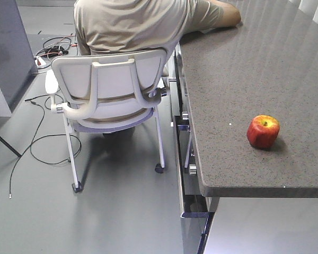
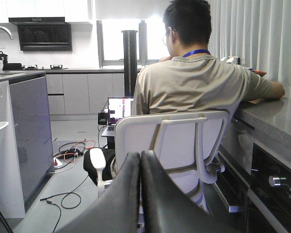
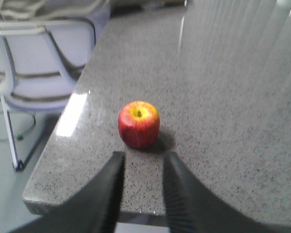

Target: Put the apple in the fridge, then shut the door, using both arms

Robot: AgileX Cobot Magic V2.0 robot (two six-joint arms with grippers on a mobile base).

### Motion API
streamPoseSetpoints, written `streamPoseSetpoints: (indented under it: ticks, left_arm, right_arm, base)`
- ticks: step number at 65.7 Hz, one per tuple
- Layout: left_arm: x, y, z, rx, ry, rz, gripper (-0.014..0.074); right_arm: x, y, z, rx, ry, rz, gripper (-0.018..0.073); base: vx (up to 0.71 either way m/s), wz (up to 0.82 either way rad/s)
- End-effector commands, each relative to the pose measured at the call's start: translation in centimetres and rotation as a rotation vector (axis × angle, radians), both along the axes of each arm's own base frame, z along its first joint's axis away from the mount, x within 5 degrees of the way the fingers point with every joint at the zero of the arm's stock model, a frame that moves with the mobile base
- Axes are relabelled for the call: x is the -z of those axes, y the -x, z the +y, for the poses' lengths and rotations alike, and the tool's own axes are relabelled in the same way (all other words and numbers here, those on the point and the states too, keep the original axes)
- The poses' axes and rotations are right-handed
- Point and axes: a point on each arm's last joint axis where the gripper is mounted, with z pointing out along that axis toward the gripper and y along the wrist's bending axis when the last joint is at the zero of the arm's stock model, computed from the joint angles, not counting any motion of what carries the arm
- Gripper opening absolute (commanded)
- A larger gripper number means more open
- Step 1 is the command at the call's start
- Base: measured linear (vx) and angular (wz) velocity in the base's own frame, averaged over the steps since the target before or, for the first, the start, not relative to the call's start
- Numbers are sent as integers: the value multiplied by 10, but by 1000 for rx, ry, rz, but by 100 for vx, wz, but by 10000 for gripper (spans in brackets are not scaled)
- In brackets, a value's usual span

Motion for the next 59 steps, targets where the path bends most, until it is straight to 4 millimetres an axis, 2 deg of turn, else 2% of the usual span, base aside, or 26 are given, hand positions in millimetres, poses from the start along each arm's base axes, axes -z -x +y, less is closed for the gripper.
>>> streamPoseSetpoints:
  ticks: [1,7,11,18,25,38,59]
  left_arm:
    - [2,0,-1,10,9,-52,-6]
    - [2,0,-1,10,9,-52,-6]
    - [2,0,-1,10,9,-52,-6]
    - [2,0,-1,10,9,-52,-6]
    - [2,0,-1,10,9,-52,-6]
    - [2,0,-1,10,9,-52,-6]
    - [2,0,-1,10,9,-52,-6]
  right_arm:
    - [-12,-23,-1,5,14,-17,407]
    - [-8,-46,-1,3,11,46,562]
    - [-4,-63,-1,2,10,104,634]
    - [0,-88,-1,-5,12,209,699]
    - [10,-118,-1,-13,14,315,697]
    - [25,-166,-1,-26,42,412,678]
    - [52,-231,-2,-32,41,520,670]
  base:
    - [0,0]
    - [0,0]
    - [0,0]
    - [0,0]
    - [0,0]
    - [0,0]
    - [0,0]
